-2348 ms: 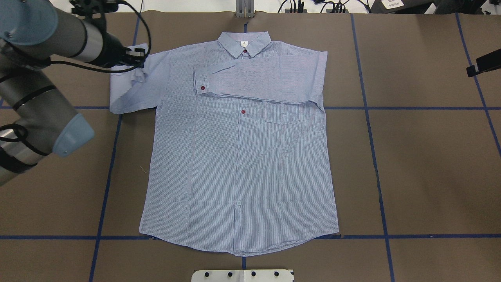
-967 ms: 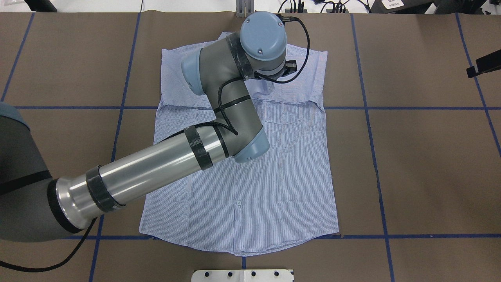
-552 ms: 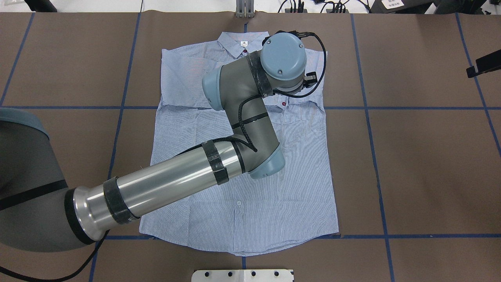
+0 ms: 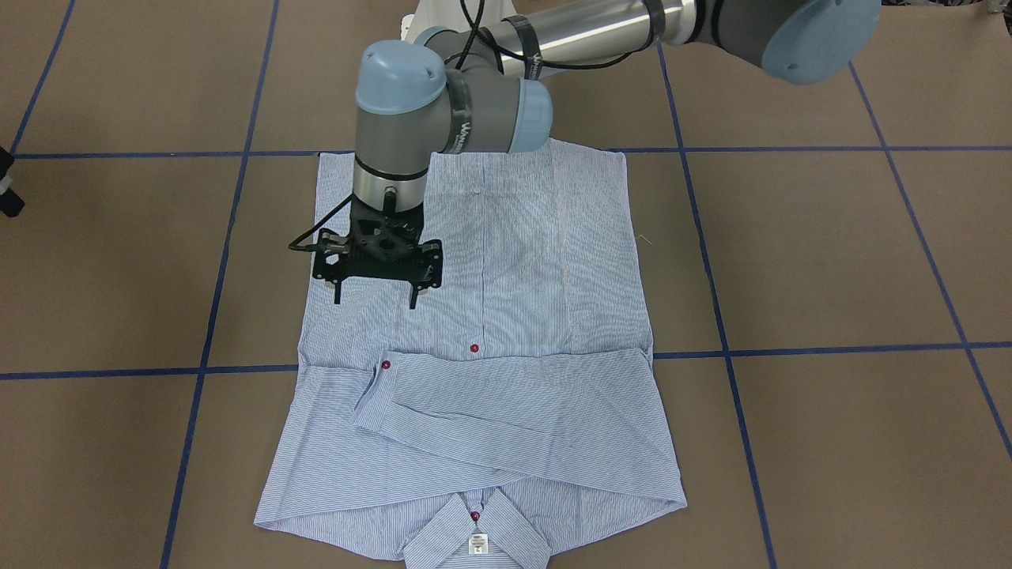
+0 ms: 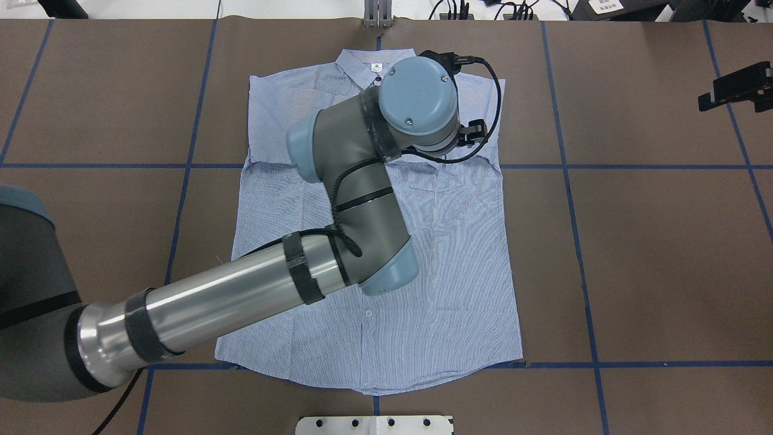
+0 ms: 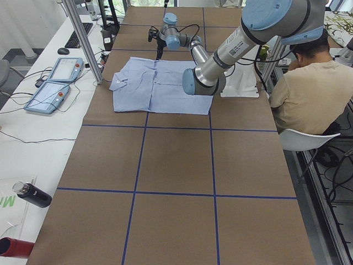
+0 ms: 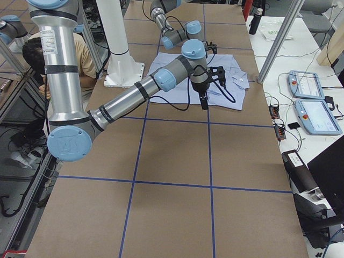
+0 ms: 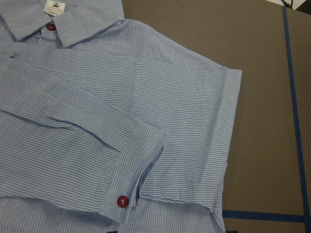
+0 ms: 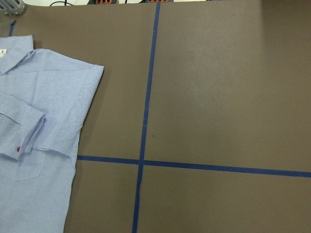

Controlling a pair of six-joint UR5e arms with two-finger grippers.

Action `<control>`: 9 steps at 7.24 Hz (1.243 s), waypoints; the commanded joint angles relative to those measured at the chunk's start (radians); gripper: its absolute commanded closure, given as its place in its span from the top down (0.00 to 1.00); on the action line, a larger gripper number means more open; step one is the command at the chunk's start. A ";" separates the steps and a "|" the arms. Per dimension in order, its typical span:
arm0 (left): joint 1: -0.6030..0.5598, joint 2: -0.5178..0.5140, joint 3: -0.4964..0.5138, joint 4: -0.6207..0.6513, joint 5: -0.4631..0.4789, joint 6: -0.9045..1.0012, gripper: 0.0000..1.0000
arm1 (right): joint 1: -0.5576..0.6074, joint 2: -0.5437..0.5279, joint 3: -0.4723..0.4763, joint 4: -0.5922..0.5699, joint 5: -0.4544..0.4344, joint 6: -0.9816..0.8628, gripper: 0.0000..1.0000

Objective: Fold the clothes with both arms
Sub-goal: 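Release the sleeve and withdraw the left gripper from the shirt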

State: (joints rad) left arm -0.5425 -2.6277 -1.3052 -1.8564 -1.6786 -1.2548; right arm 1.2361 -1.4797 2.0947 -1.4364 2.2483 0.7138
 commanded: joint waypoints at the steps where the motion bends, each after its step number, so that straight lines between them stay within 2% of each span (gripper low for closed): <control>1: -0.004 0.330 -0.471 0.143 -0.001 0.139 1.00 | -0.228 -0.002 0.088 0.064 -0.191 0.316 1.00; 3: -0.005 0.612 -0.758 0.140 -0.003 0.239 1.00 | -0.511 -0.010 0.192 0.050 -0.423 0.578 1.00; 5: -0.004 0.682 -0.809 0.135 -0.027 0.215 1.00 | -0.851 -0.008 0.289 -0.117 -0.748 0.805 1.00; 6: -0.002 0.792 -0.847 0.085 -0.027 0.212 1.00 | -0.963 -0.014 0.289 -0.119 -0.844 0.896 1.00; 7: 0.019 0.918 -0.858 -0.075 -0.020 0.139 1.00 | -1.057 -0.019 0.289 -0.121 -0.933 0.958 1.00; 8: 0.076 1.039 -0.858 -0.224 0.026 0.085 1.00 | -1.120 -0.027 0.289 -0.121 -1.000 1.001 1.00; 9: 0.151 1.099 -0.852 -0.272 0.098 0.007 1.00 | -1.142 -0.046 0.289 -0.118 -1.025 1.016 1.00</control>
State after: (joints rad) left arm -0.4655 -1.6270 -2.1581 -2.0296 -1.6471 -1.1671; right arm 0.1461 -1.5086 2.3830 -1.5545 1.2776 1.6937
